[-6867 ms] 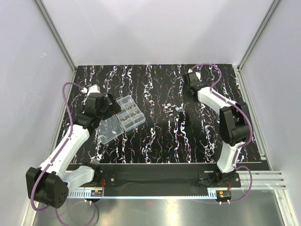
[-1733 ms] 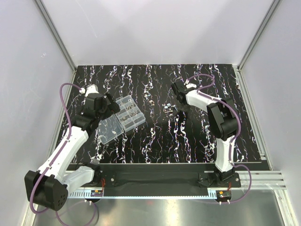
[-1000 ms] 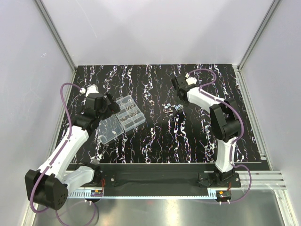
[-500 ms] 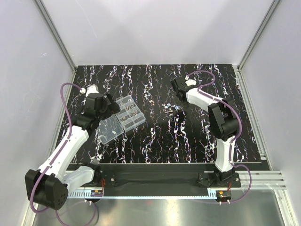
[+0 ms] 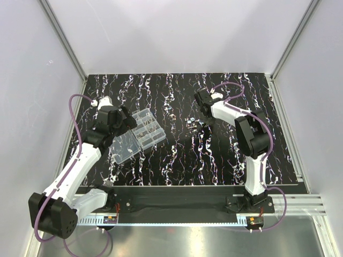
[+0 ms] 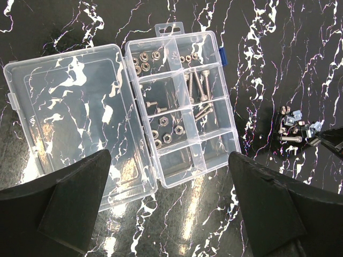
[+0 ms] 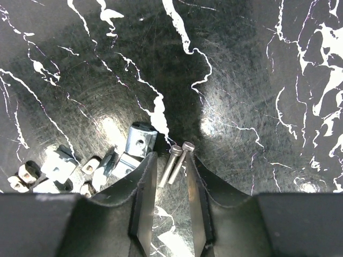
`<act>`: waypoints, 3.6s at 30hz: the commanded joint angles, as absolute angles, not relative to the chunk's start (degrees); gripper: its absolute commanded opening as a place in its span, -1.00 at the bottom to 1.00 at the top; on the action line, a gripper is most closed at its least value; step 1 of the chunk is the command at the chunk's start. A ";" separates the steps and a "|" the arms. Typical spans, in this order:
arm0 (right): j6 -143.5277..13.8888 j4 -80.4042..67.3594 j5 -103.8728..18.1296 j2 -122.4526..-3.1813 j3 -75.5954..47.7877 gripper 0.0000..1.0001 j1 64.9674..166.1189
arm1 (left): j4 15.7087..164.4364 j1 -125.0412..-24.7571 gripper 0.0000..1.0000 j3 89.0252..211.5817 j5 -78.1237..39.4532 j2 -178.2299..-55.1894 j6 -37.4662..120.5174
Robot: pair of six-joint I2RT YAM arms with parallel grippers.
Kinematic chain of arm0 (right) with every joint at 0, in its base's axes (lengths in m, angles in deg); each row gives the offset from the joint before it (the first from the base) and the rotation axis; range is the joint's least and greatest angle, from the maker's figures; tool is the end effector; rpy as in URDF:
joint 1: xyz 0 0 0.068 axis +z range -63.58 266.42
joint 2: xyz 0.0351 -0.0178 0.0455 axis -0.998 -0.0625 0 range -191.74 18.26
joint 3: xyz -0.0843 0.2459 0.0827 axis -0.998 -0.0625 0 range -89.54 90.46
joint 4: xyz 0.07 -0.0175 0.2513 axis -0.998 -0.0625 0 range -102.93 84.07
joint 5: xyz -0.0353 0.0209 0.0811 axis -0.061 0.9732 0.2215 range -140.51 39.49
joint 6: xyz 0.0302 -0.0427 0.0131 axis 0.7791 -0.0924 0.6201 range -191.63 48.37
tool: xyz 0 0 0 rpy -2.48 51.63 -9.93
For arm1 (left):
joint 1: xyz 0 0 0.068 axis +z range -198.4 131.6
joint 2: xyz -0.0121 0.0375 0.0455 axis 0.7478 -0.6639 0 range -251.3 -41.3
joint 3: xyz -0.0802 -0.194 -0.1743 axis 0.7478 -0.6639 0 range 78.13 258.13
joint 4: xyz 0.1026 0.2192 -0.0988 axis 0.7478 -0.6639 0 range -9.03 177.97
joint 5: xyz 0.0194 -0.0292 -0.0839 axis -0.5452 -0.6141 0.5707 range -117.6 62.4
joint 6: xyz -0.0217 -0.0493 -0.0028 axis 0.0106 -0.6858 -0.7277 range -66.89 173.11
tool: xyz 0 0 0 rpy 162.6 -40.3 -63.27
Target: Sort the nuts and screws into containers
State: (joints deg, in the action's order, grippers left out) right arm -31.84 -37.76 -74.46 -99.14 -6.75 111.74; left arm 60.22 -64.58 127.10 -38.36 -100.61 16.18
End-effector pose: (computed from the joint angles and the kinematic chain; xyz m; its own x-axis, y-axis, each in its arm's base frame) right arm 0.3855 0.1664 0.1604 -0.7930 0.2718 -0.5452 0.3427 0.9390 -0.0303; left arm 0.2158 -0.0557 0.2884 -0.5532 -0.4540 -0.6985 -0.2500 0.8903 -0.3807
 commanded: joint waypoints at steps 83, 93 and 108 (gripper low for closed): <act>-41.49 -27.64 -50.96 -96.42 2.12 -1.00 128.16 | 60.63 -64.84 0.98 127.71 -40.08 -98.44 16.81; -42.98 -27.72 -47.09 -105.74 13.64 -1.00 131.33 | 60.90 -64.84 0.98 127.62 -39.37 -98.35 16.72; -41.84 -31.06 -47.17 -110.84 17.51 -1.00 132.56 | 61.08 -64.92 0.98 127.53 -39.20 -98.78 16.72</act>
State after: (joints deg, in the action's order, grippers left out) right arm -41.79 -29.72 -47.81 -110.22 14.38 131.63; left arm 60.20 -64.63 127.10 -38.75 -99.17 16.18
